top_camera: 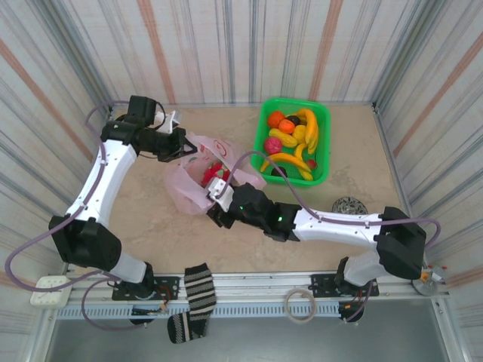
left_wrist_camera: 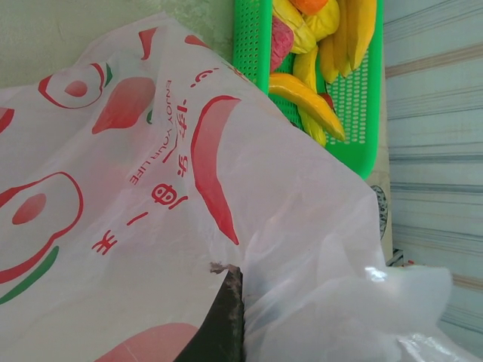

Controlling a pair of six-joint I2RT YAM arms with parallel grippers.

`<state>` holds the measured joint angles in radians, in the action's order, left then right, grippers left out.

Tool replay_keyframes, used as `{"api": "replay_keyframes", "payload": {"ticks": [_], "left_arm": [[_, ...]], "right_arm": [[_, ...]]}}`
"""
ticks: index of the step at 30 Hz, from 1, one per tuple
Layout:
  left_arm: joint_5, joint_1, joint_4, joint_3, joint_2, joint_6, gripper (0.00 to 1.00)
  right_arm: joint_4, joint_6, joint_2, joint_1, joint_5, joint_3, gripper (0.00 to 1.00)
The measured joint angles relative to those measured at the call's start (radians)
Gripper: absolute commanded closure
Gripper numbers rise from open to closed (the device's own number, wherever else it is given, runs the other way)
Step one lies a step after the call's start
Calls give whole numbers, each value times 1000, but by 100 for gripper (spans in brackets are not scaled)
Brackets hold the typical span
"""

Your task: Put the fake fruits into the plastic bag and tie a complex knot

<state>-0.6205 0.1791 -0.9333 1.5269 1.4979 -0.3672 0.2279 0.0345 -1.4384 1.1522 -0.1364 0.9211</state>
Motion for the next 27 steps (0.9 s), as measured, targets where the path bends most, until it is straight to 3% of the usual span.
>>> {"api": "replay_keyframes", "payload": {"ticks": [8,18,25,27], "left_arm": [[-16,0,-5,-21,-27,36,100],[-23,0,-4,-21,-32,47,100],[-11,-16,37,-26,-32,5,100],[-11,-30,62,-42,-32,-11,100]], "right_arm": [[-26,-39,-101,-134,80,99,44],[-19,-84,-332,-179,122,253,43],[-8,-161,-457,-188,149,304,29],[-9,-188,-480,-196,167,319,20]]}}
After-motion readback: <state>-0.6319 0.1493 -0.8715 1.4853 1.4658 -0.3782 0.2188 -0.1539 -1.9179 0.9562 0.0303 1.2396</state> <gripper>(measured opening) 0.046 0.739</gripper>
